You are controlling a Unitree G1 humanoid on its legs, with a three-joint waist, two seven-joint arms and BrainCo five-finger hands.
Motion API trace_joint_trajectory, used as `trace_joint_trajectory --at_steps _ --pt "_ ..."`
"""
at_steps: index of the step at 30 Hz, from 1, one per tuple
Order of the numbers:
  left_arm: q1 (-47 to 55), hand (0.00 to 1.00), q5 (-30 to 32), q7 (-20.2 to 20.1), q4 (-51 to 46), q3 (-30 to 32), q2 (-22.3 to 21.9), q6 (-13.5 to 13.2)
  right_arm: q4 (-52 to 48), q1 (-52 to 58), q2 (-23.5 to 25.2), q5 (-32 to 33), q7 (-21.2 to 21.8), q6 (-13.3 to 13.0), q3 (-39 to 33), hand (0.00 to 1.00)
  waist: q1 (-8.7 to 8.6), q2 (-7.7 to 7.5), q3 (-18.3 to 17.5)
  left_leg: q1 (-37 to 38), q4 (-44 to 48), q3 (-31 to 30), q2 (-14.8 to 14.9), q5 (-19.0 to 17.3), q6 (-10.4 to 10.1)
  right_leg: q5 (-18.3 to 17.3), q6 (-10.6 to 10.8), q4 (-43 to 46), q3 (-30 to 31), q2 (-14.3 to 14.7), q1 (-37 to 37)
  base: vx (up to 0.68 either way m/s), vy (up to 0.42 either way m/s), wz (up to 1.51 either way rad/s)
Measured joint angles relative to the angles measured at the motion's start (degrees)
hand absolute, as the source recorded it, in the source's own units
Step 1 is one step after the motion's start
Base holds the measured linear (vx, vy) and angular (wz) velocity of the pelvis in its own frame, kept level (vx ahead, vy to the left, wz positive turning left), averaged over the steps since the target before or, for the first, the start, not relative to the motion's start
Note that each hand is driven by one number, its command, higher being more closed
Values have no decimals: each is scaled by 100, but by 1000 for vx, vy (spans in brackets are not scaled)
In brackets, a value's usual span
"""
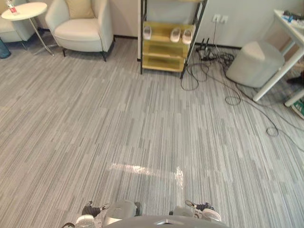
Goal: Pick up cushions and gather them together orderly.
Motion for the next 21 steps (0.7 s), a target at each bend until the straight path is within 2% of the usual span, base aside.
trace_joint_trajectory --at_steps 1,2,3,6,7,8,9,10,11,12,14,17,20,21 --pt "-59 0 0 5 -36 88 -12 -1 -85 16 66 -2 3 -5 -16 0 -28 -27 -19 141 -113 -204 8 -3 -5 -155 -259 -299 -263 -38 -178 283 -50 89" --pt "-100 0 -1 7 -43 134 -34 0 -80 -1 101 -2 9 -17 -35 0 -33 -30 -5 258 -187 -296 30 -2 -7 -217 -364 -631 -352 -24 -212 285 -143 82" --pt "-105 0 -4 15 -69 223 -79 -1 -75 -16 117 -13 15 -48 -74 0 -15 -33 -1 449 -287 -415 73 -8 -22 -282 -407 -1354 -388 29 -238 266 -157 59" --pt "-114 0 -7 48 -73 312 -125 -1 -73 -20 112 -11 17 -73 -77 0 -30 -5 -17 568 -359 -577 203 -97 -169 -206 -474 -2694 -289 200 -261 233 -171 37" --pt "-123 0 -21 64 -71 348 -128 -1 -60 -25 118 -11 17 -71 -76 0 -23 -21 -20 559 -353 -658 285 -174 -298 101 -506 -3568 -175 317 -283 286 -238 31" --pt "-112 0 -21 64 -70 388 -98 -1 -39 -2 153 6 21 -67 -77 0 -32 -133 -42 583 -340 -753 279 -293 -475 705 -533 -4311 34 370 -177 353 -330 31" --pt "-94 0 -19 64 -55 445 -85 -1 -28 8 189 28 18 -75 -111 0 -36 -200 -33 641 -316 -789 269 -386 -533 1288 -493 -4430 49 358 -99 283 -303 31" --pt "-117 0 -11 71 17 517 -174 3 -29 -28 109 8 25 -73 -124 0 -47 51 -24 662 -226 -870 488 -486 -639 1116 -557 -4326 -48 515 7 305 -349 29" --pt "-110 0 -12 69 22 538 -248 3 -35 -7 58 21 24 -74 -147 0 -72 90 -39 669 -242 -903 600 -528 -704 1040 -581 -4381 -151 596 39 231 -256 37" --pt "-109 0 -10 70 24 579 -363 -2 -34 0 4 9 20 -75 -192 0 -60 246 -137 665 -262 -947 765 -551 -754 935 -661 -4422 -343 701 85 238 -232 37" --pt "-123 0 -4 59 23 603 -400 -10 -28 7 -12 16 12 -77 -234 0 -80 305 -147 630 -161 -950 867 -490 -862 823 -721 -4496 -531 773 253 209 -203 57" --pt "-127 0 30 56 17 608 -392 -22 42 54 -5 65 11 -82 -230 0 -38 271 -128 376 469 -874 970 -384 -990 772 -782 -4752 -852 790 661 129 -137 53" --pt "-116 0 40 56 67 571 -383 -22 158 -1 -27 115 13 -107 -240 0 -54 280 -164 469 17 -754 982 -286 -941 808 -778 -4840 -938 803 665 70 -46 18" --pt "-125 0 40 56 115 547 -371 -22 173 -10 -41 116 14 -113 -240 0 -54 335 -203 514 -294 -756 984 -239 -934 923 -770 -4996 -953 827 636 36 12 9"
